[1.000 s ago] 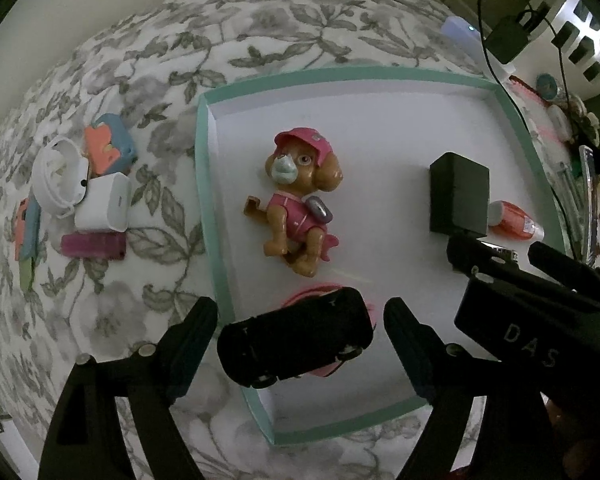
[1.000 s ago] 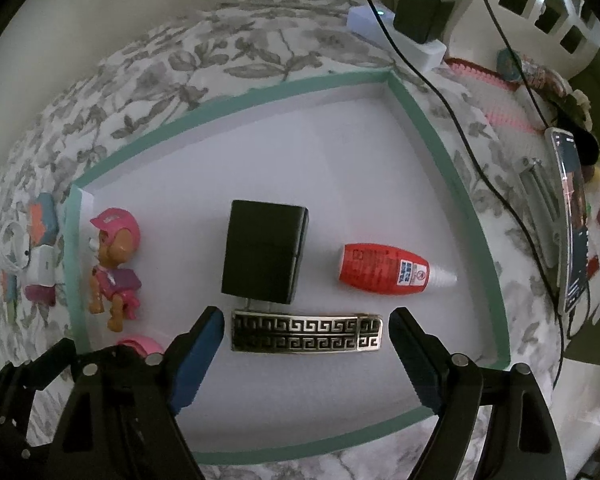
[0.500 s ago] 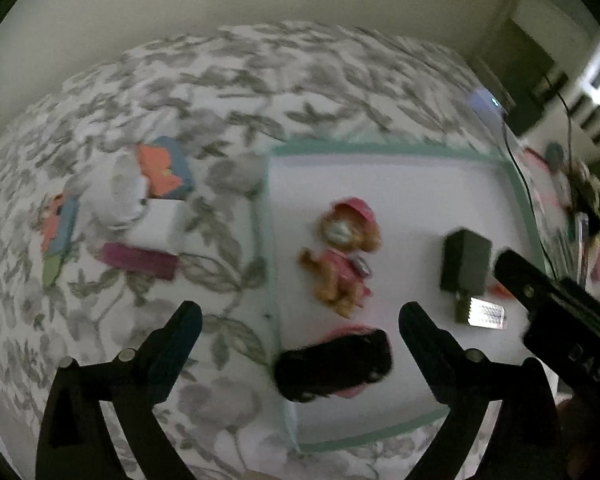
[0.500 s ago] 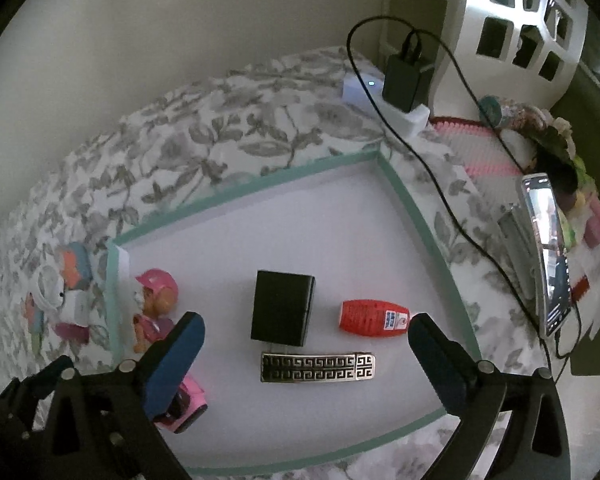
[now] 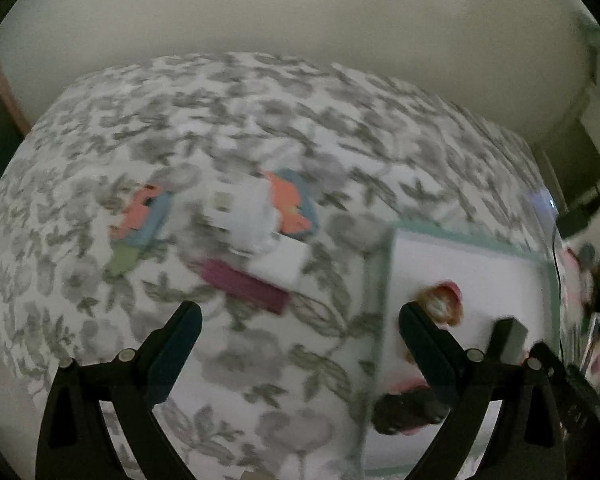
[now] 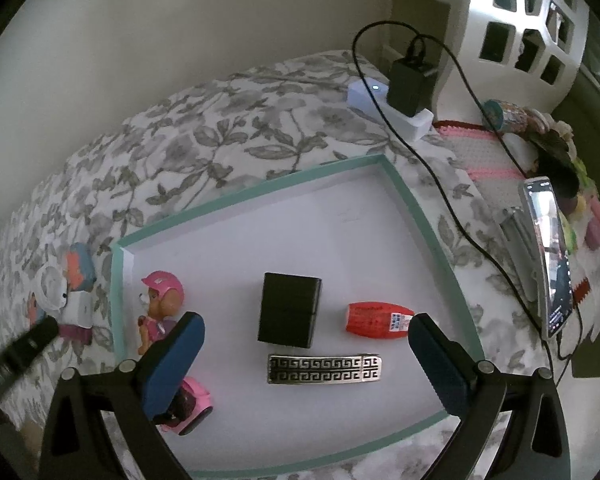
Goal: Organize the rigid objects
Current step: 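Withdraw both open tools from the tray toward the remaining items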
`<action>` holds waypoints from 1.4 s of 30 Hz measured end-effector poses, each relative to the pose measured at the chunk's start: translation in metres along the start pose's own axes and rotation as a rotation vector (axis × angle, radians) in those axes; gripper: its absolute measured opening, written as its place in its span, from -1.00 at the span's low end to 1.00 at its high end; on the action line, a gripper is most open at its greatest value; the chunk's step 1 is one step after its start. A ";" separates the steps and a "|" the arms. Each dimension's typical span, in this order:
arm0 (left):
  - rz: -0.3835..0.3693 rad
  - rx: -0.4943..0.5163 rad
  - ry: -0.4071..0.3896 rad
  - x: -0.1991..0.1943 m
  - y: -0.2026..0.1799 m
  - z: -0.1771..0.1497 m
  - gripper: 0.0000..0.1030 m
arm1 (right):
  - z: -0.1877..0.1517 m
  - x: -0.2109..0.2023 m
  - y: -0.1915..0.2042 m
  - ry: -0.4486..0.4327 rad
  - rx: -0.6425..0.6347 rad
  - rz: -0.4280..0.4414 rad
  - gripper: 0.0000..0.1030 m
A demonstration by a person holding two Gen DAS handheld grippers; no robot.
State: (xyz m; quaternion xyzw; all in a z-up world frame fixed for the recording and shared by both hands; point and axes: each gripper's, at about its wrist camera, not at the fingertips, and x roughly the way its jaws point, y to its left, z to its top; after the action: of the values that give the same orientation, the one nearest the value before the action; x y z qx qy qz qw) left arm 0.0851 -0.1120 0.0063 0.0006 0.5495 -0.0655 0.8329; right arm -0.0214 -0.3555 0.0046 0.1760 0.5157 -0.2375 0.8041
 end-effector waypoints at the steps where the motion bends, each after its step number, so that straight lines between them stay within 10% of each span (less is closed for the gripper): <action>1: 0.007 -0.015 -0.007 -0.001 0.006 0.002 0.92 | 0.000 0.000 0.003 0.000 -0.009 0.001 1.00; 42: 0.101 -0.458 -0.066 -0.017 0.239 0.014 0.92 | -0.039 0.010 0.182 0.012 -0.237 0.185 1.00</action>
State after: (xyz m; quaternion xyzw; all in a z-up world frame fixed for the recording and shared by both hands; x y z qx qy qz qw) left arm 0.1175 0.1262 0.0105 -0.1632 0.5216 0.1026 0.8311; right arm 0.0554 -0.1864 -0.0132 0.1280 0.5265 -0.0986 0.8347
